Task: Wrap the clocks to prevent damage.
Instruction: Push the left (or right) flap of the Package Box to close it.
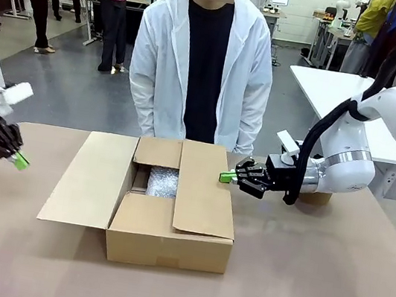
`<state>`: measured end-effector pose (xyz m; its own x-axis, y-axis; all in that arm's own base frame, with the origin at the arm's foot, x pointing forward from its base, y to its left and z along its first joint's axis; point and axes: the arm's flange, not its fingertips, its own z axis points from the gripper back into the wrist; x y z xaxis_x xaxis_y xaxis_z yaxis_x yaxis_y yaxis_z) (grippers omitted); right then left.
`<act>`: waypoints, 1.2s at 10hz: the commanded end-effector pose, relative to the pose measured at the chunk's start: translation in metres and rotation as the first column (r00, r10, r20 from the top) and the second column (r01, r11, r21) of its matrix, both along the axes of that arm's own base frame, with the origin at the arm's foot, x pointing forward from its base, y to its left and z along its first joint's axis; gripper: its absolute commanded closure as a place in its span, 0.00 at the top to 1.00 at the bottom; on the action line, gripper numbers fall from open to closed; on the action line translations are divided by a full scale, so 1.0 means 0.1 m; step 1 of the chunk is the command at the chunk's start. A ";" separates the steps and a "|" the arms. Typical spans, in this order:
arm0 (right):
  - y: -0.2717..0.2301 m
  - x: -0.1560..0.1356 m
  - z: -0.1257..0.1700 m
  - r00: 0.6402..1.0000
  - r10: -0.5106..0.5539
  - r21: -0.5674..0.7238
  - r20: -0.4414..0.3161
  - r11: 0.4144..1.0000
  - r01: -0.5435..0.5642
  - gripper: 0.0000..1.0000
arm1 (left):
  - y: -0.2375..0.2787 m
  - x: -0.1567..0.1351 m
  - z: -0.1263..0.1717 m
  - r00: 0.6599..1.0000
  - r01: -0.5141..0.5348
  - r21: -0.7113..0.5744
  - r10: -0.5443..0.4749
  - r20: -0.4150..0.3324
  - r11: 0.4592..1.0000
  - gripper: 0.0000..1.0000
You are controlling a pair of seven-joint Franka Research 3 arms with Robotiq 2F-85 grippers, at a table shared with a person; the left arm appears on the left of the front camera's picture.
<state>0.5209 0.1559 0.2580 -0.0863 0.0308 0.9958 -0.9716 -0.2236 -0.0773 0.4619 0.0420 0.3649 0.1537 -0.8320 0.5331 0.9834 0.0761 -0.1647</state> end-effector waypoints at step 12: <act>0.01 0.00 -0.04 1.000 -0.003 0.005 0.007 1.000 0.003 0.01 | -0.51 0.04 -0.37 0.999 0.041 -0.498 -0.022 0.044 0.866 0.00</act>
<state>0.5209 0.1558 0.2579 -0.0863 0.0306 0.9958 -0.9716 -0.2236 -0.0773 0.4599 -0.0110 0.3268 0.1313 -0.5040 0.8537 0.9848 -0.0327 -0.1708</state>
